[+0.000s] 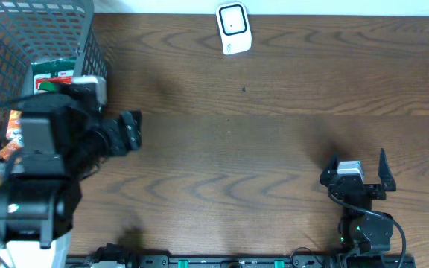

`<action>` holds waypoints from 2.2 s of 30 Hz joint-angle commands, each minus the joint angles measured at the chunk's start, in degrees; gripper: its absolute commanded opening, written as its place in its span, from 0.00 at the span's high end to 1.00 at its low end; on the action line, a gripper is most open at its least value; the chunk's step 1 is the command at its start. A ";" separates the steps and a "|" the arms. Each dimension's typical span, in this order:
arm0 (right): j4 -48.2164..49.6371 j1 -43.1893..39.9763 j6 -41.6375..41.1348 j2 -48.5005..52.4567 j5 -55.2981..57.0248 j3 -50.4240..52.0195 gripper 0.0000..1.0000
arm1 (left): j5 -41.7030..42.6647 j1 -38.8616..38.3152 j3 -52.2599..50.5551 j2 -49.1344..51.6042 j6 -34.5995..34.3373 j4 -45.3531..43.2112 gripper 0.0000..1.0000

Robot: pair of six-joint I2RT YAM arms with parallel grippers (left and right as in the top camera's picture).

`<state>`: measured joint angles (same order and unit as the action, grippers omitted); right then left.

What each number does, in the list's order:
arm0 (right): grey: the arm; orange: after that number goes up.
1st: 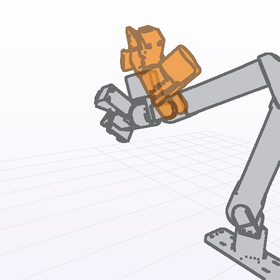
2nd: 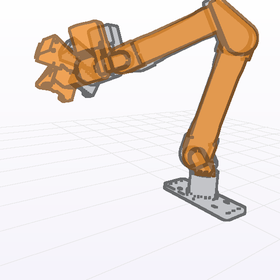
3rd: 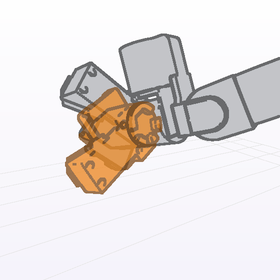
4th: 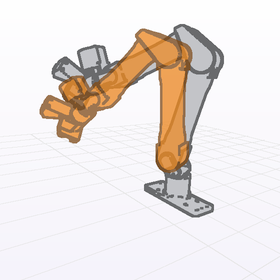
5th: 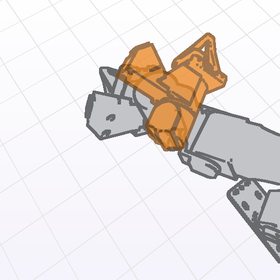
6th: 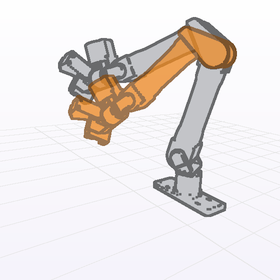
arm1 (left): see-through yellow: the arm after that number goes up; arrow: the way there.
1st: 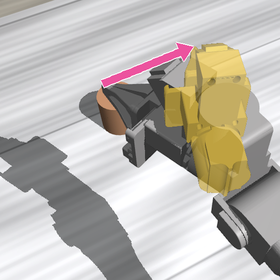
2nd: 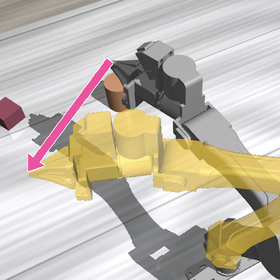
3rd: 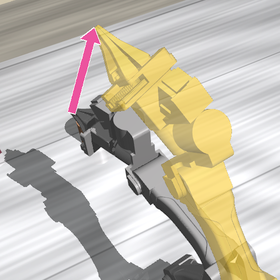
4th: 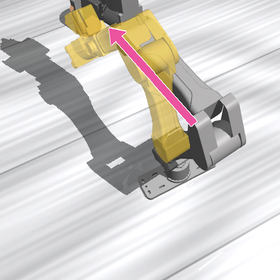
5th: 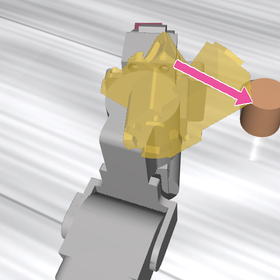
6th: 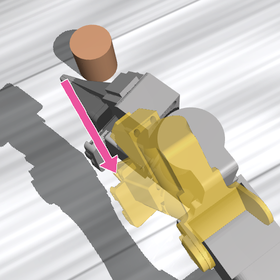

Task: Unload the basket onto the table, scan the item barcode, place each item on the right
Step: 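Move the left gripper over the grey basket toward the green-lidded jar, then lower the left gripper into the basket and grasp the green-lidded jar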

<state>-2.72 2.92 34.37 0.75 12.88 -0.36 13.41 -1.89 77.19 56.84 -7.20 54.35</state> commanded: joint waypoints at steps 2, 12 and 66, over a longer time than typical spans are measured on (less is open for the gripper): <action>-0.22 0.39 0.61 0.04 0.57 0.02 0.01 | -1.25 2.29 6.36 -0.72 7.39 -3.65 0.18; -0.22 0.39 0.61 0.04 0.57 0.02 0.01 | -1.22 4.02 15.17 0.79 6.05 -5.90 0.07; -0.22 0.39 0.61 0.04 0.57 0.02 0.01 | -1.44 33.97 56.50 78.09 25.03 18.18 0.06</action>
<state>-2.72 2.92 34.37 0.86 12.91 -0.36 12.49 32.05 133.16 133.40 15.51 72.93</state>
